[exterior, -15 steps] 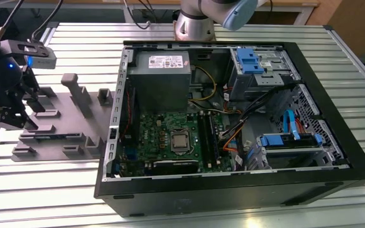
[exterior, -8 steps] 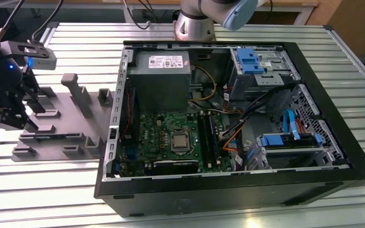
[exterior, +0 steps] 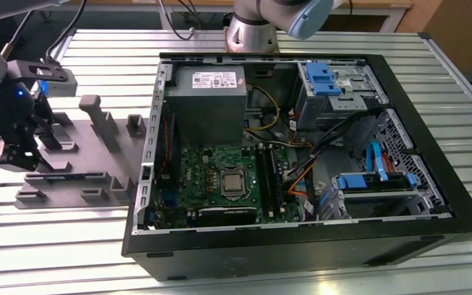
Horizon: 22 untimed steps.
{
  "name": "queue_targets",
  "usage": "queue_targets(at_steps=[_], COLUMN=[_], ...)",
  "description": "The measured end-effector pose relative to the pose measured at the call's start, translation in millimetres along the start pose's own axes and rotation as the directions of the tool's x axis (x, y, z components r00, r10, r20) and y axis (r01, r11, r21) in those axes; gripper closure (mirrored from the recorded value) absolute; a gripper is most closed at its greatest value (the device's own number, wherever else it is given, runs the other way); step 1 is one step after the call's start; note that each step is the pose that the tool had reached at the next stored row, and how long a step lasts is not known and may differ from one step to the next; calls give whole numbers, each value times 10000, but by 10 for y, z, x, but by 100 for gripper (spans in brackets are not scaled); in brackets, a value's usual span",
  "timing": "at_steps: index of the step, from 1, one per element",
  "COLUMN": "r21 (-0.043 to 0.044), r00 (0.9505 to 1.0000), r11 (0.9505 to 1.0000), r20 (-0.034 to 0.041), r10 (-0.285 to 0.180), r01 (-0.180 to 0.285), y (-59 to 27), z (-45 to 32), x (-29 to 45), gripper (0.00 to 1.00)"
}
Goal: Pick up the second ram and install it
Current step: 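Pick up the second ram and move it above second insertion slot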
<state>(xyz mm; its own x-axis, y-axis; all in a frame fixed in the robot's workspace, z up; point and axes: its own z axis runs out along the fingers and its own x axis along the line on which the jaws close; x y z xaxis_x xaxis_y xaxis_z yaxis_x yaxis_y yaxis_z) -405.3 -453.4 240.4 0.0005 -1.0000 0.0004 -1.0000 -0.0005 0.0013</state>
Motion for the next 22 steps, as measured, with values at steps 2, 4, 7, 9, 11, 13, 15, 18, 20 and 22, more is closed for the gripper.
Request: queue_targets(at_steps=[2, 4, 7, 9, 11, 13, 15, 18, 20, 22], r21=[-1, 1, 0, 0, 1, 0, 2, 2, 5, 12], r00=[10000, 10000, 10000, 10000, 10000, 10000, 10000, 10000, 10000, 10000], r11=[10000, 10000, 10000, 10000, 10000, 10000, 10000, 10000, 10000, 10000], r20=[0, 1, 1, 0, 0, 0, 0, 1, 0, 0], r10=[0, 0, 0, 0, -1, 0, 0, 0, 0, 0], r01=[0, 0, 0, 0, 1, 0, 0, 0, 0, 0], y=[-3, -5, -6, -6, -6, -6, -6, -6, -6, -6], z=[33, 68, 109, 127, 147, 168, 189, 222, 248, 277], x=[1, 2, 4, 5, 7, 8, 9, 10, 12, 13], gripper=[47, 47, 47, 47, 47, 47, 47, 47, 47, 47])
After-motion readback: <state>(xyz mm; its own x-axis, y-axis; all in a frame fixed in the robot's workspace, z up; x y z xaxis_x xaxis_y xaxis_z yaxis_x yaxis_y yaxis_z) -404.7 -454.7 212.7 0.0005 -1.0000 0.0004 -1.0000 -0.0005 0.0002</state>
